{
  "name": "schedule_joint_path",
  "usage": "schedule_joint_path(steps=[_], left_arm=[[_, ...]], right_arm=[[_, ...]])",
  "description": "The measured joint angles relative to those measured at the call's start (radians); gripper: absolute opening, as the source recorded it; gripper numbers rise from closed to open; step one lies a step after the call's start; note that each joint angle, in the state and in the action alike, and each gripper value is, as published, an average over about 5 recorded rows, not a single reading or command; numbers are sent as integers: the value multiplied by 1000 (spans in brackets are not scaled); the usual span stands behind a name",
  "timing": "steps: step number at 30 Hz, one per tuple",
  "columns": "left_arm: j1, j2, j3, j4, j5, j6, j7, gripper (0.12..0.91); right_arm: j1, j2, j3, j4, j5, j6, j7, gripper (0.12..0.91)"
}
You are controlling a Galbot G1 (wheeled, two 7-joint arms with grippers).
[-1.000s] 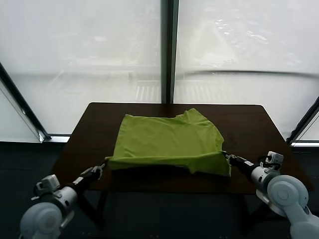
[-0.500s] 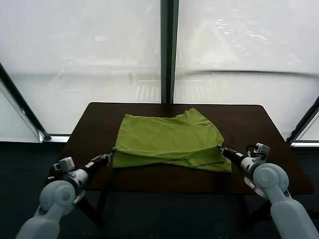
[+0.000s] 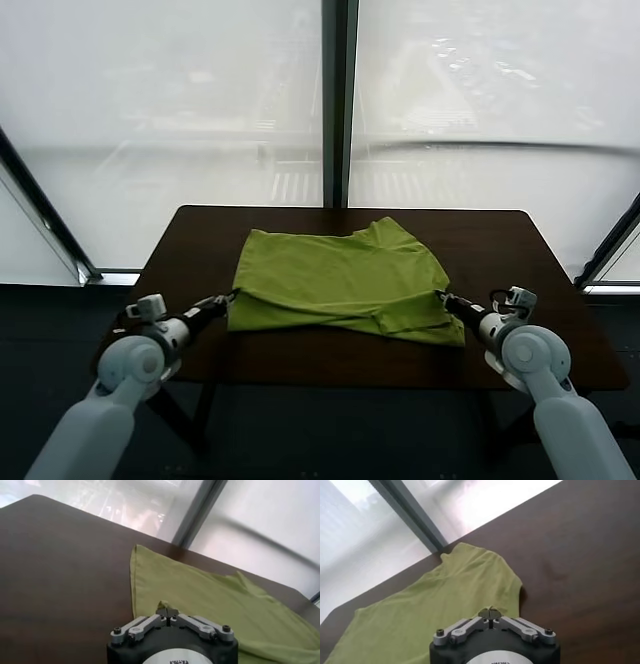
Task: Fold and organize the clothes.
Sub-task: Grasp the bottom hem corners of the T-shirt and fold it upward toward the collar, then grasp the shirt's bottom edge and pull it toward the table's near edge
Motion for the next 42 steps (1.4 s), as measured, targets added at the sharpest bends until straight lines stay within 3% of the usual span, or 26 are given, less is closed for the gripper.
schedule_joint_path(steps=[8,11,15,18,19,22,26,28,33,42], left_arm=[[-68,14,35,58,1,-6,4,149],[-88,19,44,74,0,-4,4,149],[-99,19,43,78,-4,-1,1,191],[-92,21,34,66,-8,1,-6,317],[-88,23,30,60,-8,2,-7,392],[-68,29,16,35,-3,4,-9,562],[-19,32,-11,-11,0,13,-20,822],[16,30,-32,-39,0,17,-23,882],[122,15,-87,-116,18,18,-18,906],[237,-29,-130,-166,64,10,-11,907]], right_arm=[[-12,6,11,8,-4,1,-21,158],[-23,-1,20,23,-14,1,-48,278],[-52,-23,31,60,-51,-3,-93,537],[-82,-47,38,98,-77,-10,-119,722],[-94,-58,41,113,-86,-13,-124,775],[-138,-98,54,165,-126,-24,-143,882],[-206,-162,77,228,-177,-24,-181,905],[-237,-191,87,246,-187,-22,-193,907],[-289,-225,93,258,-232,-15,-217,907],[-335,-228,85,262,-295,3,-237,907]])
